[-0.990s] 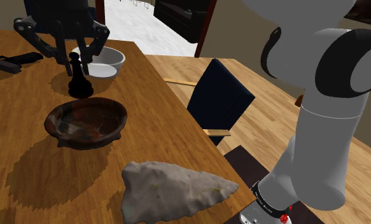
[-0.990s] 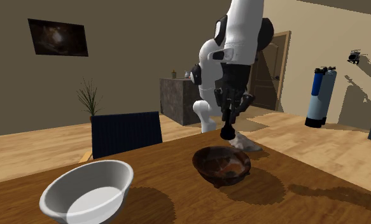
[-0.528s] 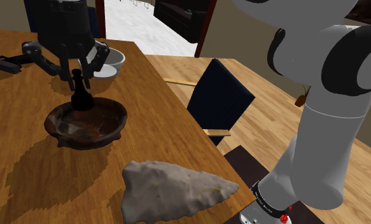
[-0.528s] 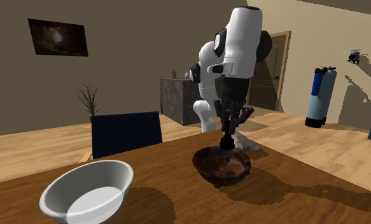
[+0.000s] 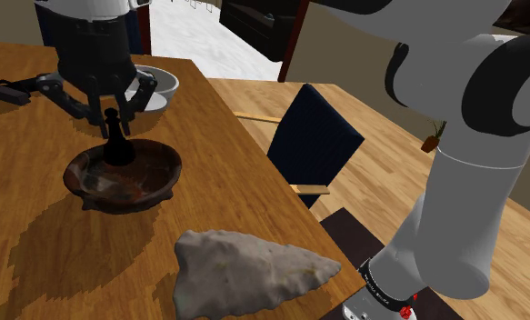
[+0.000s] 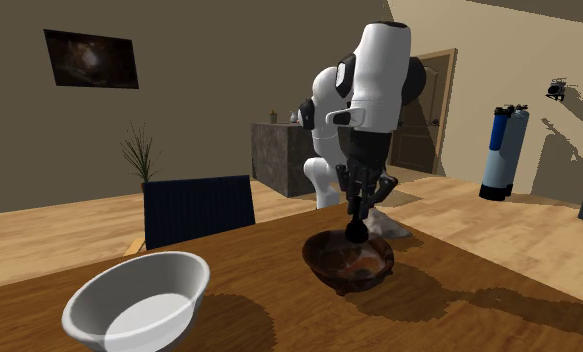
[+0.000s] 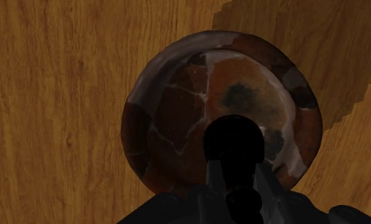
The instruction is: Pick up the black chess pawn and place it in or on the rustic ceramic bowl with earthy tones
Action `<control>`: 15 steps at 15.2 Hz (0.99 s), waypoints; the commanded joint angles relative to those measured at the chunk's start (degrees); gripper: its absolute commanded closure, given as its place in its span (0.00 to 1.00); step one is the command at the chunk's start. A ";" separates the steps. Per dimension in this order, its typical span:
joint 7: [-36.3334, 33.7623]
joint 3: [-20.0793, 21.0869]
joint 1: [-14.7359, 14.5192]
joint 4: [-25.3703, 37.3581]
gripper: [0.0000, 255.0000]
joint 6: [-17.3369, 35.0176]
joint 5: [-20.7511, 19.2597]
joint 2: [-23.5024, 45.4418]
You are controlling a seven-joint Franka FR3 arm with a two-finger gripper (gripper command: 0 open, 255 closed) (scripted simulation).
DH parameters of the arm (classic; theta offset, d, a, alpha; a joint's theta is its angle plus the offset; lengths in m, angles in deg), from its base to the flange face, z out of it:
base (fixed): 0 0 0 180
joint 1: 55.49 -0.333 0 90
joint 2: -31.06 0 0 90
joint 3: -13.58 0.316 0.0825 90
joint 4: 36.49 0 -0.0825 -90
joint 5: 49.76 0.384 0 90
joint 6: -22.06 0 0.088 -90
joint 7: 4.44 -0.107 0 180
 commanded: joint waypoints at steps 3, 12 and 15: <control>0.00 0.00 0.01 -0.03 0.00 0.02 0.01 -0.02; 0.21 -0.17 -3.74 12.33 0.00 -9.23 -1.93 3.24; 0.22 -0.19 -3.75 12.32 0.00 -9.23 -1.92 3.22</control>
